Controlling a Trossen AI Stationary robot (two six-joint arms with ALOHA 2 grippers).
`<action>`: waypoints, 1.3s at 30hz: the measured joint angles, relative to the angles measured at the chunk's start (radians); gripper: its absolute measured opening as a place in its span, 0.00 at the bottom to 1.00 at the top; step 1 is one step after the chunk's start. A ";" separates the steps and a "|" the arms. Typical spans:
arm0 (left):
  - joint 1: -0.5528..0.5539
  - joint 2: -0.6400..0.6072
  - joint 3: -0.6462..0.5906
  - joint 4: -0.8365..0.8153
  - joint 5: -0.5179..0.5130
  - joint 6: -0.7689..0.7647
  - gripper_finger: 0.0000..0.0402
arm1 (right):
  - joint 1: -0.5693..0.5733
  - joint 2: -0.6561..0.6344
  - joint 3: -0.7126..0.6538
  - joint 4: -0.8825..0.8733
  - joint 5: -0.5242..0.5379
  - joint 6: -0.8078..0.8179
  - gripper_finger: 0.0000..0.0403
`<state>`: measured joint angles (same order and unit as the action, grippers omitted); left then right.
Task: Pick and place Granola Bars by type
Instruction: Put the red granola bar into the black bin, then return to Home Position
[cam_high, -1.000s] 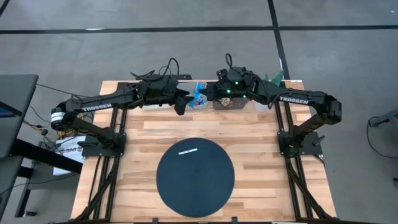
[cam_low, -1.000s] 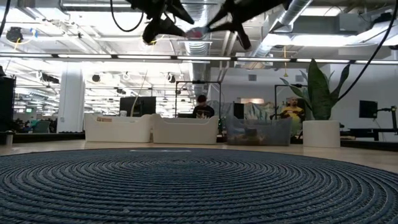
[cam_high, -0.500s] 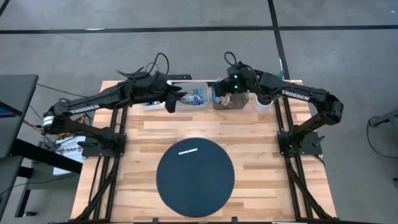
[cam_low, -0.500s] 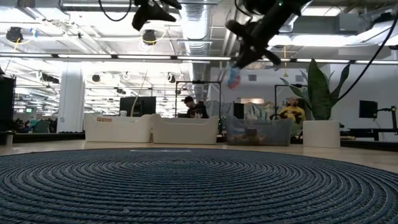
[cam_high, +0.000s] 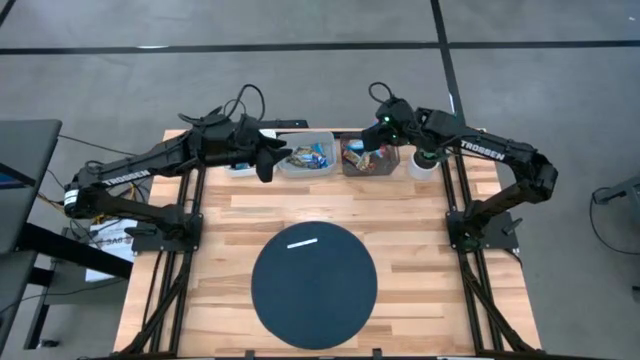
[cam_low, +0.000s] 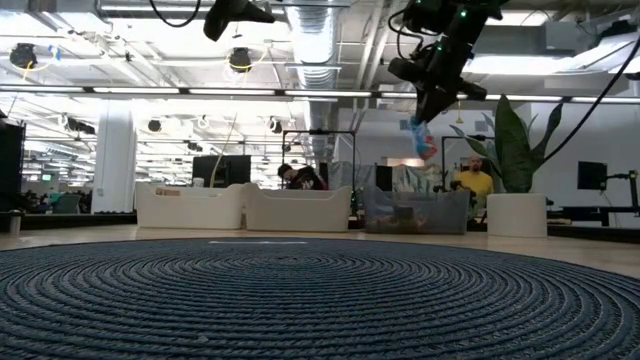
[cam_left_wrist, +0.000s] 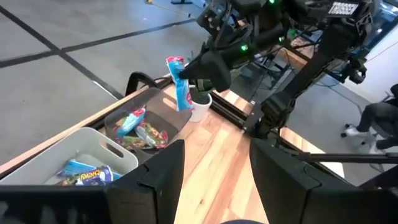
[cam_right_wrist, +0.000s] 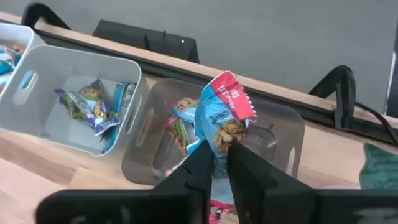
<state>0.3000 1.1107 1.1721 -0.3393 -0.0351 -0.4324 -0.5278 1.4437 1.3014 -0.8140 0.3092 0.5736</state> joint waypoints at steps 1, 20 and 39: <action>0.000 0.000 0.000 -0.003 0.004 0.000 0.43 | -0.004 0.000 0.000 -0.005 -0.010 -0.006 0.10; 0.000 0.001 0.000 -0.060 0.111 -0.024 0.43 | 0.016 -0.009 0.000 0.026 -0.283 -0.141 0.52; -0.124 0.001 0.000 -0.052 -0.017 -0.079 0.43 | 0.567 -0.797 -0.531 0.650 -0.307 -0.166 0.37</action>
<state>0.1759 1.1114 1.1717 -0.3912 -0.0522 -0.5115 0.0390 0.6466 0.7706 -0.1642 0.0018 0.4074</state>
